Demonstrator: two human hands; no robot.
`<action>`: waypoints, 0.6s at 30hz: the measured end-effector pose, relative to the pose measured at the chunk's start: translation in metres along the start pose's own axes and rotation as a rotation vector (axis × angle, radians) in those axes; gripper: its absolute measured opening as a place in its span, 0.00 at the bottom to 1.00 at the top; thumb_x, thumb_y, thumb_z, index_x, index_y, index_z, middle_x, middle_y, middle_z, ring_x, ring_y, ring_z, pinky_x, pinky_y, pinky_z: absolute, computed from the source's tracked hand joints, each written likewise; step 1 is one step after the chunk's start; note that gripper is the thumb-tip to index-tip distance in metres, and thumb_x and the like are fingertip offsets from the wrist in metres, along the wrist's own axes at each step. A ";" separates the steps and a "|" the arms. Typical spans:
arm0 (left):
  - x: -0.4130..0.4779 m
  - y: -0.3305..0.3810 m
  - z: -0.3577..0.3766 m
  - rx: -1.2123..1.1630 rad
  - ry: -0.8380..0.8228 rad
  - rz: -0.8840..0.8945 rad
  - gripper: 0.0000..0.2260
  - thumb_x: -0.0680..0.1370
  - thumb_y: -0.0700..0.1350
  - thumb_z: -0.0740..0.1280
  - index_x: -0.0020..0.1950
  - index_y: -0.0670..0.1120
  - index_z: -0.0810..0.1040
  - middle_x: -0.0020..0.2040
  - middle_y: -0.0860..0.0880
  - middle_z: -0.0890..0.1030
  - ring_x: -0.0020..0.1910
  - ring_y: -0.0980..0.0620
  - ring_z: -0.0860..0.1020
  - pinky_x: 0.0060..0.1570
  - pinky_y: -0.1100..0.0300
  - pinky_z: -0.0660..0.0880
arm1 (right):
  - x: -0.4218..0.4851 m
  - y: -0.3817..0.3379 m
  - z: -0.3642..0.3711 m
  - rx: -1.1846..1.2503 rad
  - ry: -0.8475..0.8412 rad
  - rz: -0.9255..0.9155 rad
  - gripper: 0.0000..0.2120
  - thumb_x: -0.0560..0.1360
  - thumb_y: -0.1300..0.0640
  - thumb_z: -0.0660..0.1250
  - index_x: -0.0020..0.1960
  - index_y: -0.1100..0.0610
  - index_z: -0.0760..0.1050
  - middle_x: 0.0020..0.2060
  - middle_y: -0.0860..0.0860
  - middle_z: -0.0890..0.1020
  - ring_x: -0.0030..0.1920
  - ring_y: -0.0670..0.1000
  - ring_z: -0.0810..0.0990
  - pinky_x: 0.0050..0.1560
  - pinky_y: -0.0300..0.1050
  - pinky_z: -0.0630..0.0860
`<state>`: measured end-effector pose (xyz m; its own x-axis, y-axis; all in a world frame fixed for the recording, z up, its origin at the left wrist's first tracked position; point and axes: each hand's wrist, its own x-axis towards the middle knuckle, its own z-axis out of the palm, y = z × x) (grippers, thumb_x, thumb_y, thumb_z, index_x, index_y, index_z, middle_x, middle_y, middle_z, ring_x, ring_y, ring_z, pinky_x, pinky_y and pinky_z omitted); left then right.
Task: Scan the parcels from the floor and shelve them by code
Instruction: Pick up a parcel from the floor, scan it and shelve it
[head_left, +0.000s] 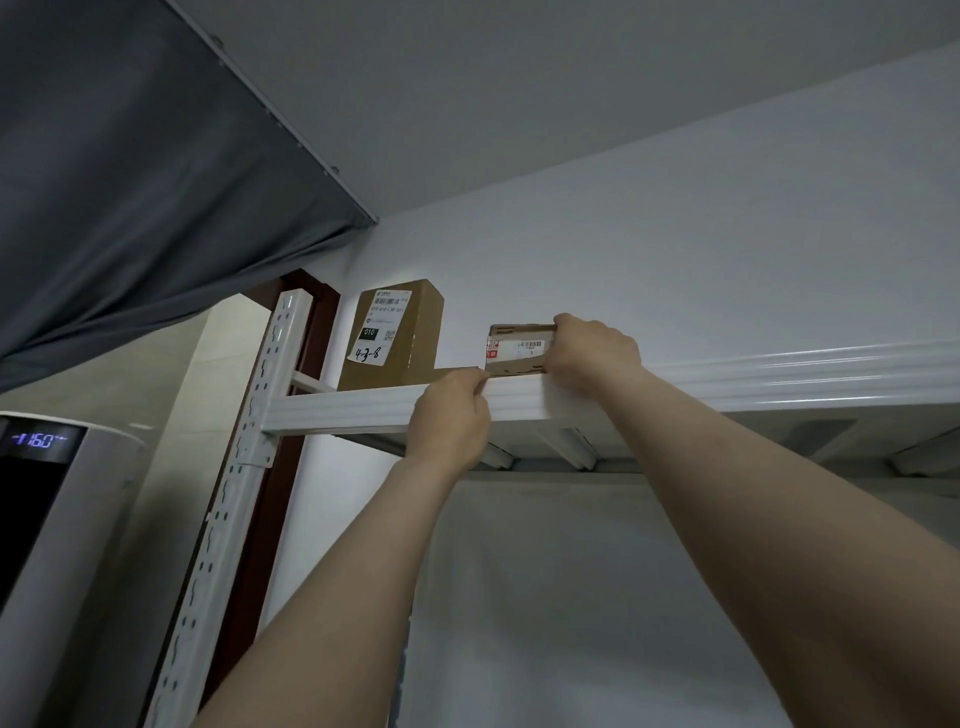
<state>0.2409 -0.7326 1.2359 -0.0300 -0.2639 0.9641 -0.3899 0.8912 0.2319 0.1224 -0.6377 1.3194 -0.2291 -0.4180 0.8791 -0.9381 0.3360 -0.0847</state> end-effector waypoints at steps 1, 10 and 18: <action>-0.001 0.001 0.000 -0.002 0.002 0.001 0.17 0.84 0.40 0.57 0.70 0.45 0.77 0.65 0.46 0.79 0.62 0.46 0.76 0.60 0.55 0.72 | 0.002 0.000 0.001 -0.003 -0.010 -0.010 0.16 0.78 0.57 0.59 0.64 0.55 0.69 0.57 0.55 0.78 0.55 0.59 0.76 0.48 0.48 0.66; -0.002 0.003 0.000 0.009 0.013 0.011 0.17 0.83 0.39 0.56 0.68 0.45 0.77 0.63 0.46 0.79 0.61 0.46 0.75 0.56 0.54 0.73 | 0.007 0.002 0.006 -0.086 -0.032 -0.066 0.22 0.79 0.53 0.56 0.73 0.51 0.62 0.60 0.55 0.78 0.60 0.60 0.76 0.50 0.50 0.66; -0.006 0.005 0.004 -0.013 0.044 0.008 0.16 0.84 0.41 0.56 0.68 0.45 0.76 0.63 0.47 0.78 0.61 0.47 0.75 0.54 0.52 0.74 | -0.004 0.000 0.011 -0.191 0.067 -0.109 0.23 0.81 0.50 0.52 0.74 0.55 0.60 0.64 0.57 0.76 0.68 0.60 0.68 0.61 0.57 0.64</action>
<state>0.2351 -0.7285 1.2309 0.0076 -0.2406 0.9706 -0.3775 0.8981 0.2256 0.1202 -0.6450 1.3112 -0.1052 -0.4062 0.9077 -0.8885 0.4483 0.0976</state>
